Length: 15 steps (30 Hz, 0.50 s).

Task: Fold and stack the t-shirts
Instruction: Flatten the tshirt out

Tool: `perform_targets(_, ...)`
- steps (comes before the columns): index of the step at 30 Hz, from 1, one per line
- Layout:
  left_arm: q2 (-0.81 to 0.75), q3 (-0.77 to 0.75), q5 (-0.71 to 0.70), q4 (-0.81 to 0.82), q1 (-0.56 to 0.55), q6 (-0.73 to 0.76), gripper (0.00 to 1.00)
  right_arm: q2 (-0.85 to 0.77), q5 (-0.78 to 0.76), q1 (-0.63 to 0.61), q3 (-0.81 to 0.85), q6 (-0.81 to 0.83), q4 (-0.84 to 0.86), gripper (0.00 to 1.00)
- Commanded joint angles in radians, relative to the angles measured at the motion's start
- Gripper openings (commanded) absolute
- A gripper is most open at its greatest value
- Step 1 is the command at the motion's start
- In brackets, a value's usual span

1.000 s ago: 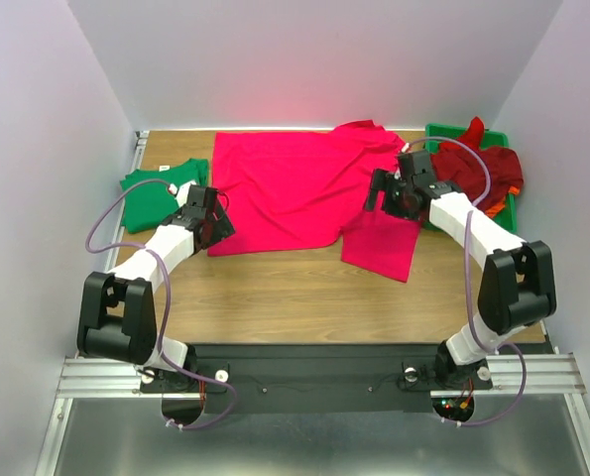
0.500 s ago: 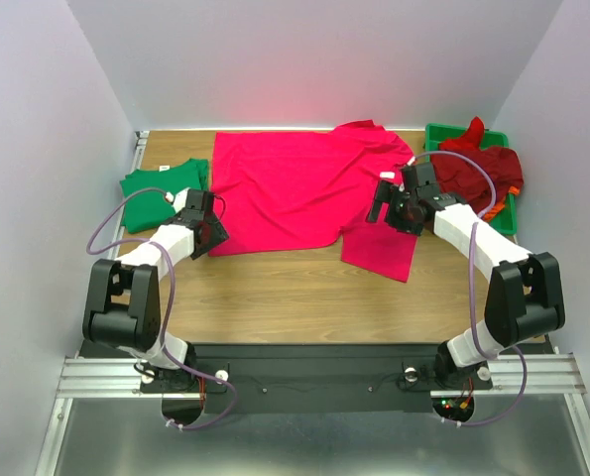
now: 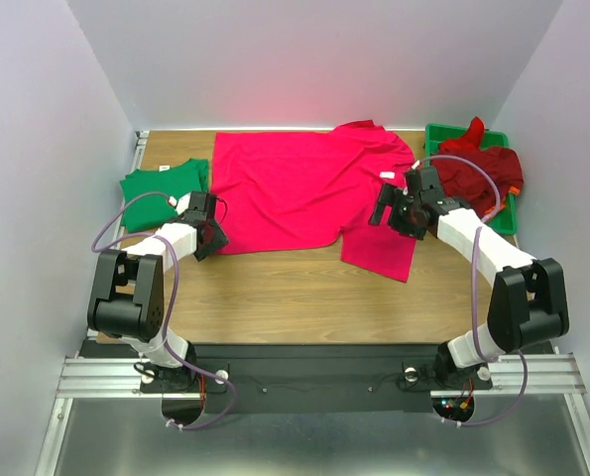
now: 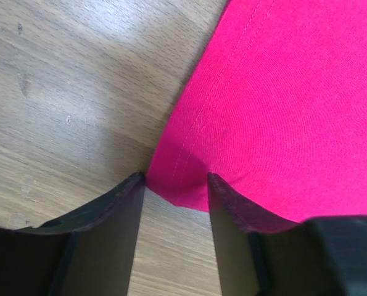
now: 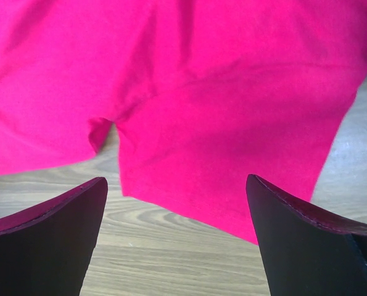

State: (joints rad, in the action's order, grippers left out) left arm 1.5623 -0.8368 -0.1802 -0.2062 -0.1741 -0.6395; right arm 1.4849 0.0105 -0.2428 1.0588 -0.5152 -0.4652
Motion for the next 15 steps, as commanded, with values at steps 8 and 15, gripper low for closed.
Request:
perform_targets(8, -0.018, 0.022, -0.016, -0.001, 0.007, -0.022, 0.45, -0.005, -0.029, 0.040, -0.052, -0.009, 0.002, 1.00)
perform_targets(15, -0.048, 0.028, -0.019, -0.009, 0.005, -0.031, 0.42, 0.040, -0.040, 0.066, -0.082, -0.022, -0.035, 1.00)
